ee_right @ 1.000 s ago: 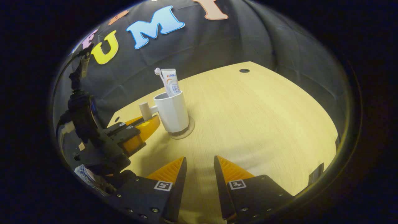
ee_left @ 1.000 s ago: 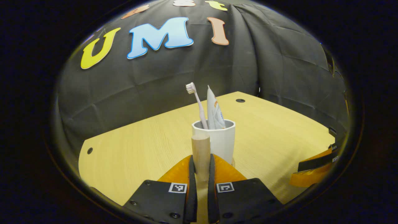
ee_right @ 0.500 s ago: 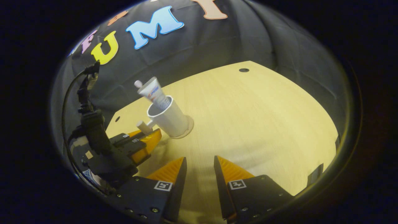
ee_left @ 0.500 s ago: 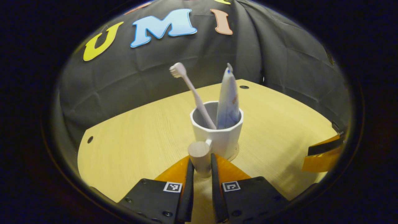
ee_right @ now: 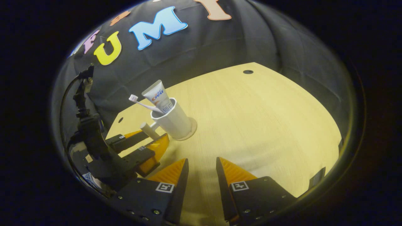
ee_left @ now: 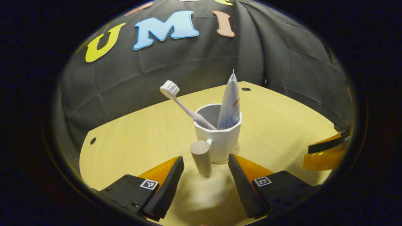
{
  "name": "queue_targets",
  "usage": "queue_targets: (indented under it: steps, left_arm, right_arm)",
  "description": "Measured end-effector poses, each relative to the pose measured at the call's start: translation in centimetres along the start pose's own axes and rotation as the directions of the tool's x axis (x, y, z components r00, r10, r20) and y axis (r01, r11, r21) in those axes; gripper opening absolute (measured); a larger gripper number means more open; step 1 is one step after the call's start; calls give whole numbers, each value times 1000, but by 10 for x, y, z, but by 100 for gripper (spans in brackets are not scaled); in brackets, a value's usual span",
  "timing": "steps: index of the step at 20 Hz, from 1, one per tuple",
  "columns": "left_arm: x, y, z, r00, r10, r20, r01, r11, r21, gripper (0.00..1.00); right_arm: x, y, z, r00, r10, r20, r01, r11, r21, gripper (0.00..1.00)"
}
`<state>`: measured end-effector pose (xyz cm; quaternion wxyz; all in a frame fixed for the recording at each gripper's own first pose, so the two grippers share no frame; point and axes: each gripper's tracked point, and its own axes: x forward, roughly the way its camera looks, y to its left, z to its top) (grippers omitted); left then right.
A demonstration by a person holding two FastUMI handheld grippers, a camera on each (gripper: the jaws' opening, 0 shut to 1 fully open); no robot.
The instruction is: Put the toothbrush and toothpaste on the desktop into the cup, then pick up the cup and place it on the coaster on the desktop.
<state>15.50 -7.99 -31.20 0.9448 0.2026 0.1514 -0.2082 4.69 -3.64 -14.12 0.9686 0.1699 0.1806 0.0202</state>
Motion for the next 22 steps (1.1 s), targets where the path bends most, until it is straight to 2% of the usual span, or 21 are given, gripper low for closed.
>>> queue_targets:
  steps: [1,2,6,7,8,12,16,19,20,22]
  left_arm:
    - [-5,3,0,1000,8,2,-8,1000,-1,100]
    - [-12,4,-1,1000,13,3,-13,1000,-4,95]
    - [-58,18,-2,999,50,17,-49,999,-17,95]
    - [-72,23,1,998,64,28,-63,998,-25,100]
    - [-86,28,6,996,79,38,-78,996,-32,95]
    - [-147,49,37,985,155,81,-152,987,-45,95]
    - [-208,66,93,962,233,143,-228,972,-53,95]
    - [-259,79,152,936,269,227,-252,962,-103,95]
    - [-271,82,170,926,280,252,-258,959,-117,100]
    - [-285,88,210,902,309,301,-280,950,-138,100]
  right_arm:
    - [-2,1,2,1000,2,5,-2,1000,-4,51]
    - [-3,2,3,1000,2,10,-2,1000,-9,51]
    - [-12,13,10,999,15,34,-13,999,-44,51]
    - [-15,18,15,999,23,44,-20,998,-58,51]
    - [-18,22,17,998,30,52,-27,997,-69,51]
    - [-33,45,40,993,65,102,-52,991,-123,51]
    - [-56,75,83,977,118,176,-87,981,-176,51]
    - [-79,93,122,955,148,255,-93,972,-216,47]
    - [-86,99,133,947,157,280,-94,970,-226,47]
    - [-95,107,153,932,169,320,-91,965,-246,47]
